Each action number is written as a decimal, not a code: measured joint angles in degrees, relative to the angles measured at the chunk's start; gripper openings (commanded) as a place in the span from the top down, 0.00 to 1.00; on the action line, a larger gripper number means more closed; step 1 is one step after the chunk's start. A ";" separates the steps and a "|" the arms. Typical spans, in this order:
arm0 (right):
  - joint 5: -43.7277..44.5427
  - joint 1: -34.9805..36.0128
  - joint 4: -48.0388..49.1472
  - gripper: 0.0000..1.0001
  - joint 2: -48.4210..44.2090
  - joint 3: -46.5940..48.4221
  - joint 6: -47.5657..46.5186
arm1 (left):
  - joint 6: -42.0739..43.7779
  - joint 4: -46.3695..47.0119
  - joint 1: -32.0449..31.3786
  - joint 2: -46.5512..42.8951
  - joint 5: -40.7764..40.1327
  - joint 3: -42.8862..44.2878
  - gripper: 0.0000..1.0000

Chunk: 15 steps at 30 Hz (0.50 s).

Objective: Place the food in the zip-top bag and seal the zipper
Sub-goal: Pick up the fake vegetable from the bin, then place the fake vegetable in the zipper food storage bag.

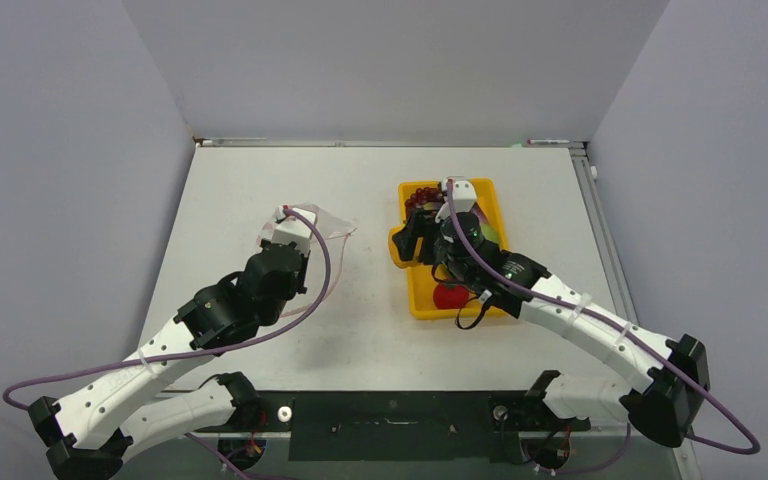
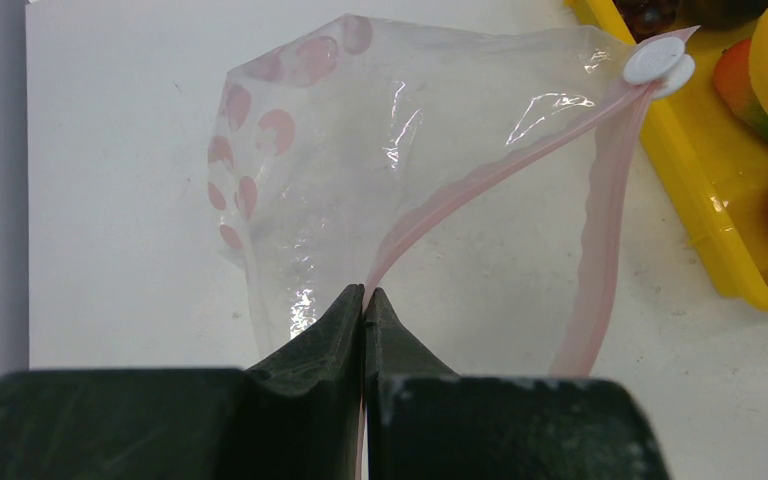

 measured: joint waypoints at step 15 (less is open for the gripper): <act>-3.32 15.17 3.56 0.68 -5.05 -1.31 1.97 | 0.00 0.00 0.00 0.00 -0.02 0.00 1.00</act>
